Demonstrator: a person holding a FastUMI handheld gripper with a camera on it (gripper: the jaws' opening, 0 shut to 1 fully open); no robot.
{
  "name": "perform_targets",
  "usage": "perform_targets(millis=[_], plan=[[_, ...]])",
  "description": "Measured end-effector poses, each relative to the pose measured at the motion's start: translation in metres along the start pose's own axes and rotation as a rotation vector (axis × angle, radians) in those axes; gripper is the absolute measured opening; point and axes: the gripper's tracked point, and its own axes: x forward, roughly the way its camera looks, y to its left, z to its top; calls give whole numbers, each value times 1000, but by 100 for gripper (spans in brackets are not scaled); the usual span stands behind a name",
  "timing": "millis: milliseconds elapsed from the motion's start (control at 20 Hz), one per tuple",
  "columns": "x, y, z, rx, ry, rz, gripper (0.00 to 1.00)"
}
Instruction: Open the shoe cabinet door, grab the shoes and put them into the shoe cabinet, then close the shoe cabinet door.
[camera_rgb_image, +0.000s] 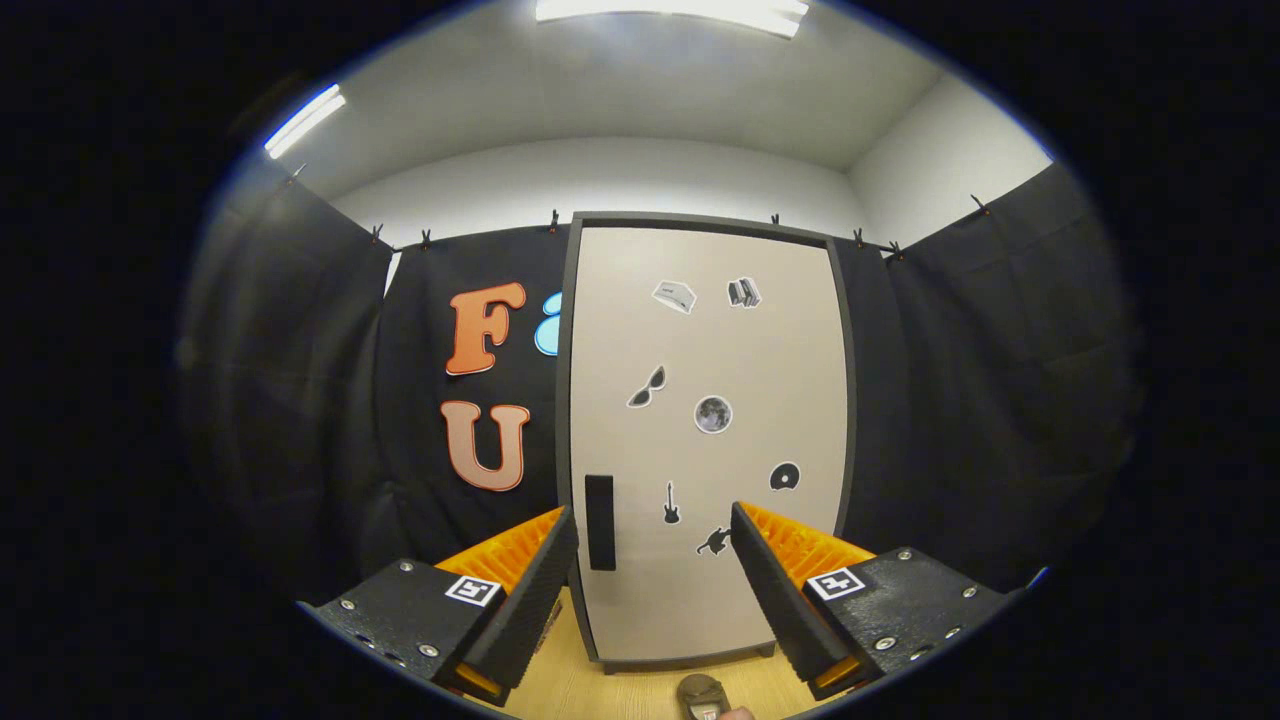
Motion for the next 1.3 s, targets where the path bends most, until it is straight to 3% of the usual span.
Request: perform_targets(millis=[250,650,1050,1250,1300], plan=[[37,16,-28,12,26,19,95],[108,46,-75,-1,88,88,83],[164,62,-112,49,158,131,62],[175,66,-112,26,133,128,46],[174,65,-110,4,121,111,38]])
